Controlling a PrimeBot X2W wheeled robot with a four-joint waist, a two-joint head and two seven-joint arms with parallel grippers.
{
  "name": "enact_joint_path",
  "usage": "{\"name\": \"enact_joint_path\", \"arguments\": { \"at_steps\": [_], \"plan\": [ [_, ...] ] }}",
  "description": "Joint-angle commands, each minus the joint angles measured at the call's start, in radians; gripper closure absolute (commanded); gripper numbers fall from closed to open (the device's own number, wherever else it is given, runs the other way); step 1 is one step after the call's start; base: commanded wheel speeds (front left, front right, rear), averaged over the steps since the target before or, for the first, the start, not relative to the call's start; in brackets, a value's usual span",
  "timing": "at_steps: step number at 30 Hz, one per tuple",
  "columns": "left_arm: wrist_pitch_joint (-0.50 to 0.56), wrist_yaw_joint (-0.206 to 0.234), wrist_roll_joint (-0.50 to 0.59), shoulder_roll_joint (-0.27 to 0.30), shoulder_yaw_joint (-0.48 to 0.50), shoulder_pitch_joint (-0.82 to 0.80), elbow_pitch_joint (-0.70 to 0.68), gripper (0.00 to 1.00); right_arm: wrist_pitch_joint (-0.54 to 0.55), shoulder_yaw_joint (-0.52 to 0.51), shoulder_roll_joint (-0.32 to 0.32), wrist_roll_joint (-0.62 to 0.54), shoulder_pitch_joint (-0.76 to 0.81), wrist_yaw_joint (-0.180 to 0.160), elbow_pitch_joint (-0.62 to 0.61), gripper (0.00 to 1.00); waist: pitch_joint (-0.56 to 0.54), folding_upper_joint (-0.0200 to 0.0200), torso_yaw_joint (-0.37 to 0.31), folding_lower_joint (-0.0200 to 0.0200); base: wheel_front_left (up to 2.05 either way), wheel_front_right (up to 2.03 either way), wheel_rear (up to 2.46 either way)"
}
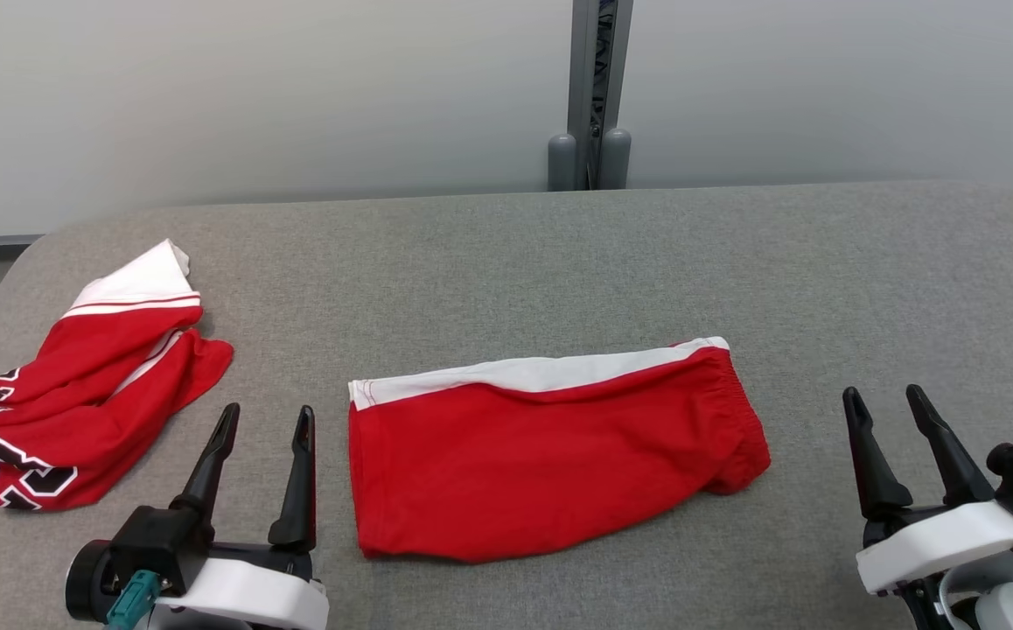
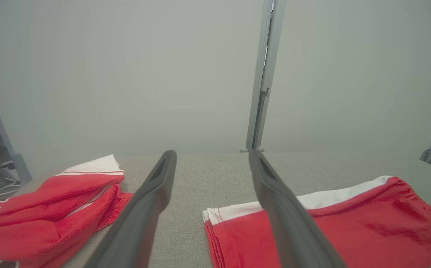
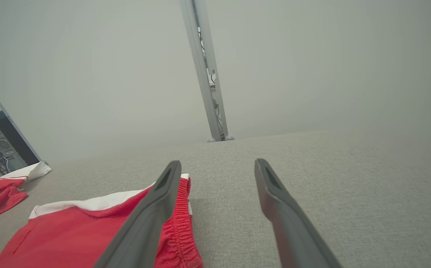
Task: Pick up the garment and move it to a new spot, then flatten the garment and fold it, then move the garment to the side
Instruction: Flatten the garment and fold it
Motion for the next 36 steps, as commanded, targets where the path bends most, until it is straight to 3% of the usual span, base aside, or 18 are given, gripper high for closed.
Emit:
{"name": "enact_joint_path", "arguments": {
  "at_steps": [1,8,16,30,36],
  "plan": [
    [-0.003,-0.021,0.015,-0.011,0.022,0.004,0.004,0.00,0.003,0.010,0.003,0.005,-0.023,0.000,0.007,0.00,0.004,-0.0001,0.006,0.0000,0.00,0.00,0.00],
    [-0.003,-0.086,0.063,-0.072,0.060,-0.006,0.016,0.00,0.034,0.075,-0.008,0.035,-0.099,0.000,0.084,0.00,0.025,-0.0001,0.036,0.0000,0.00,0.00,0.00],
    [-0.003,-0.158,0.111,-0.119,0.108,-0.026,0.047,0.00,0.085,0.143,-0.016,0.096,-0.227,0.000,0.267,0.00,0.051,-0.0001,0.090,0.0000,0.00,0.00,0.00],
    [-0.004,-0.224,0.165,-0.170,0.172,-0.031,0.072,0.00,0.177,0.231,-0.016,0.254,-0.303,0.000,0.503,0.00,0.069,-0.0001,0.141,0.0000,0.00,0.00,0.00],
    [-0.004,-0.243,0.182,-0.183,0.183,-0.036,0.080,0.00,0.200,0.269,-0.006,0.344,-0.313,0.000,0.540,0.00,0.074,-0.0001,0.147,0.0000,0.00,0.00,0.00]
  ]
}}
